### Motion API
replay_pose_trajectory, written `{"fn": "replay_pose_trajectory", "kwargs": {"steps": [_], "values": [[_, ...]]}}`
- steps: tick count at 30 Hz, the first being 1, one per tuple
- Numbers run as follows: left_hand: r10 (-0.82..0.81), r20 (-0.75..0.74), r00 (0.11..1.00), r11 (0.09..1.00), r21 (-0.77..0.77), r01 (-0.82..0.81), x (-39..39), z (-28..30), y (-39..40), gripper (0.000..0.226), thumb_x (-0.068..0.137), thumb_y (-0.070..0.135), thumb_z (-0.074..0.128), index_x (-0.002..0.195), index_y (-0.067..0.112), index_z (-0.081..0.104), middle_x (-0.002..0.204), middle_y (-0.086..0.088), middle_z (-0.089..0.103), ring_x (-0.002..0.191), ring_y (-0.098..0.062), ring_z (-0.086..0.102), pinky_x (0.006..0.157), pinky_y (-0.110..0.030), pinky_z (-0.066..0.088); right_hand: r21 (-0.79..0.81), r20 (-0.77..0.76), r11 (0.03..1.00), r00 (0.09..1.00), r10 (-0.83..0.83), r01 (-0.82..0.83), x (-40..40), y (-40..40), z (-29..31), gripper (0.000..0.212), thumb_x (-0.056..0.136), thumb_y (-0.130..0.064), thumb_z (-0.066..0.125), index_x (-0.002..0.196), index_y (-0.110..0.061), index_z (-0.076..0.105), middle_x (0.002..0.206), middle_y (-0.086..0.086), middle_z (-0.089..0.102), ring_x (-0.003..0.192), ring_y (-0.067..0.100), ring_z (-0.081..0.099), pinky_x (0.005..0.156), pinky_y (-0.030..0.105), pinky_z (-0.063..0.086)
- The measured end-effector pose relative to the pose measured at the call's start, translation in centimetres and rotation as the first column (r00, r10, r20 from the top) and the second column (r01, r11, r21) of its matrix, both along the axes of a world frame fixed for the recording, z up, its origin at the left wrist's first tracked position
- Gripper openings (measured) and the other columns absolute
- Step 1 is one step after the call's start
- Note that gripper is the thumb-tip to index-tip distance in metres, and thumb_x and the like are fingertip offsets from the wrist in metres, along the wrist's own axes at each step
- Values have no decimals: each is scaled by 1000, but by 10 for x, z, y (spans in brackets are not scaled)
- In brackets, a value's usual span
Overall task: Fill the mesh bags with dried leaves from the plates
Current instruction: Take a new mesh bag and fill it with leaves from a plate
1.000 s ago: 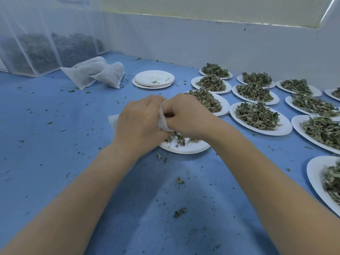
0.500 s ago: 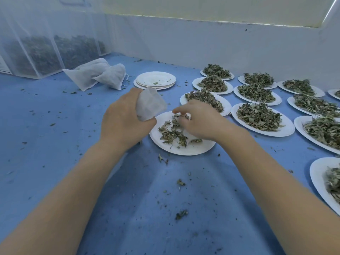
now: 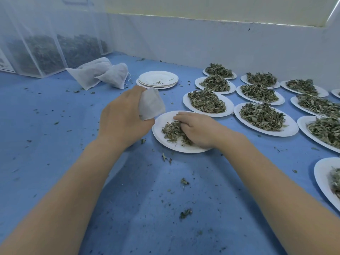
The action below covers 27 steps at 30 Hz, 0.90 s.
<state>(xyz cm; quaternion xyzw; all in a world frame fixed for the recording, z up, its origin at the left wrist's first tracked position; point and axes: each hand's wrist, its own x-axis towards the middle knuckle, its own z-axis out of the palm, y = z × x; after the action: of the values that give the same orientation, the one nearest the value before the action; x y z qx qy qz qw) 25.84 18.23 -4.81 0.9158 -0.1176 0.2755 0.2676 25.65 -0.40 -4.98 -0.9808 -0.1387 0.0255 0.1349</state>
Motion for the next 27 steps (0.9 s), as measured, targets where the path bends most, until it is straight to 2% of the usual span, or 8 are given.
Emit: {"fn": "replay_pose_trajectory", "kwargs": {"steps": [3, 6, 10, 13, 16, 18, 24, 27], "values": [[-6, -15, 1000, 1000, 18, 6, 1, -1, 0, 47, 70, 22, 63, 116, 20, 51, 104, -1, 60, 90, -27, 52, 67, -31, 35, 137, -25, 989, 998, -56, 59, -4, -2, 12, 38, 98, -25, 35, 132, -34, 51, 124, -2, 60, 94, 12, 59, 75, 20, 38], [-13, -29, 999, 999, 32, 14, 1, -2, -1, 45, 70, 21, 63, 113, 20, 51, 101, -1, 59, 88, -27, 52, 67, -31, 36, 132, -68, 990, 997, -36, 44, -6, -5, 22, 37, 93, -44, 47, 129, -38, 52, 119, -8, 58, 106, 14, 57, 75, 22, 39], [-44, -72, 996, 998, 48, 47, 0, -2, -1, 49, 70, 24, 68, 116, 23, 51, 106, 0, 59, 93, -28, 53, 71, -31, 39, -83, -46, 993, 995, -93, 89, -5, 0, 16, 65, 80, -68, 50, 133, -32, 49, 117, 3, 45, 115, 19, 46, 86, 31, 37], [-66, -77, 995, 995, 73, 71, -1, -3, -1, 50, 68, 26, 69, 115, 23, 51, 105, 0, 58, 92, -27, 53, 69, -31, 37, -43, 98, 998, 994, -50, 55, -3, 5, 9, 41, 88, -51, 54, 117, -25, 65, 94, 3, 49, 90, 14, 48, 74, 25, 36], [-58, -91, 994, 992, 105, 68, -2, -3, -1, 51, 68, 30, 70, 114, 23, 51, 106, 0, 58, 92, -27, 53, 68, -30, 33, -15, 149, 999, 988, -28, 31, -2, 5, 8, 25, 92, -34, 58, 109, -22, 70, 98, -1, 68, 91, 12, 57, 69, 13, 31], [-57, -119, 991, 990, 121, 71, -1, -3, 0, 51, 68, 32, 71, 114, 24, 50, 106, 0, 58, 91, -25, 52, 69, -30, 34, 21, 155, 999, 987, -35, 32, -2, 3, 10, 21, 92, -29, 59, 107, -21, 71, 98, -2, 70, 94, 12, 58, 68, 9, 28], [-61, -138, 988, 973, 215, 90, -1, -3, 1, 48, 71, 31, 70, 114, 24, 50, 104, 1, 58, 89, -25, 53, 66, -28, 29, 253, 166, 967, 983, -80, 36, -6, -8, 30, 13, 88, -23, 65, 98, -24, 74, 70, -10, 66, 64, 6, 62, 52, 0, 37], [-68, -105, 992, 956, 277, 95, -1, -2, 0, 47, 72, 29, 68, 115, 21, 52, 107, -2, 60, 90, -30, 55, 67, -28, 30, 275, 218, 961, 974, -61, -2, -8, -8, 41, 12, 86, -23, 67, 94, -28, 74, 77, -8, 71, 66, 8, 66, 52, 2, 38]]}}
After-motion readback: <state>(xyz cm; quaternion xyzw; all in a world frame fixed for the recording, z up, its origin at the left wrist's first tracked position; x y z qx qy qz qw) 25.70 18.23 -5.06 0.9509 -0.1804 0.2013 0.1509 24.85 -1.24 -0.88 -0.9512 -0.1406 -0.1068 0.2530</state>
